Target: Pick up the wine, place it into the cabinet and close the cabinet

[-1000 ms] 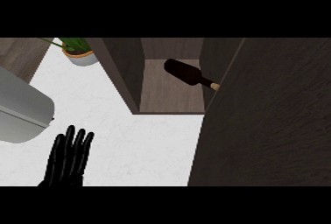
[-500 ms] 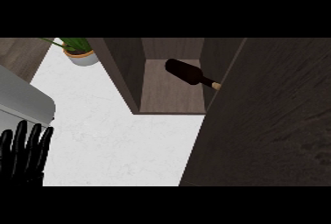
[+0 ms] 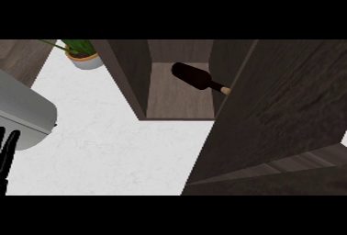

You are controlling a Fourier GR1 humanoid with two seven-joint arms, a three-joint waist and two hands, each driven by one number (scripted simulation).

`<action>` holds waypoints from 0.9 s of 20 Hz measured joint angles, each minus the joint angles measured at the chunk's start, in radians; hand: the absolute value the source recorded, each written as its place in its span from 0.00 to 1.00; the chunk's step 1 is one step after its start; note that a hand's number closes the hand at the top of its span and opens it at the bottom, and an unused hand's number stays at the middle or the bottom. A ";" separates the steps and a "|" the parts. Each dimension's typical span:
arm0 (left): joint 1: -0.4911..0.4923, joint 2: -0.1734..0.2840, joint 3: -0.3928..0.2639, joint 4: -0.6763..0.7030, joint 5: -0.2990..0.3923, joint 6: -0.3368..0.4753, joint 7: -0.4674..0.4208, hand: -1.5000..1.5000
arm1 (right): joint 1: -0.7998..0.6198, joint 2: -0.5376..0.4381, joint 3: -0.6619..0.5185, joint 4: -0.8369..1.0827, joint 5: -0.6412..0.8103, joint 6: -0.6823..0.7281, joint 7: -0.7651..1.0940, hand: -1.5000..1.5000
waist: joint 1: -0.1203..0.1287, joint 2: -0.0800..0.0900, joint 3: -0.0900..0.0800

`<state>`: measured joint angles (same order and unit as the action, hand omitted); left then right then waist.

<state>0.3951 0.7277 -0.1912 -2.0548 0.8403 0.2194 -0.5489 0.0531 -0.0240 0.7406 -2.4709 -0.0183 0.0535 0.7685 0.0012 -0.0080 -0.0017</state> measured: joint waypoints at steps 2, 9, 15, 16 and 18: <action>0.003 0.002 0.018 0.016 0.005 -0.028 -0.002 0.00 | -0.003 -0.012 0.008 0.002 0.009 -0.039 -0.015 1.00 | 0.000 0.000 0.000; -0.004 0.023 0.081 0.052 0.042 -0.097 0.024 0.00 | -0.129 -0.034 0.101 0.053 0.103 -0.222 -0.035 1.00 | 0.004 -0.001 -0.002; -0.034 0.020 0.106 0.061 0.077 -0.127 0.064 0.00 | -0.262 -0.102 0.139 0.066 0.160 -0.342 -0.015 1.00 | 0.008 0.000 -0.002; -0.035 0.015 0.102 0.057 0.077 -0.125 0.070 0.00 | -0.285 -0.114 0.145 0.069 0.167 -0.362 -0.015 1.00 | 0.010 0.001 -0.002; -0.051 0.010 0.103 0.078 0.080 -0.141 0.076 0.00 | -0.342 -0.135 0.153 0.081 0.160 -0.392 -0.008 1.00 | 0.013 0.003 -0.002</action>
<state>0.3438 0.7381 -0.0885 -1.9768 0.9203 0.0780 -0.4729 -0.2885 -0.1594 0.8937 -2.3901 0.1413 -0.3387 0.7607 0.0138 -0.0048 -0.0039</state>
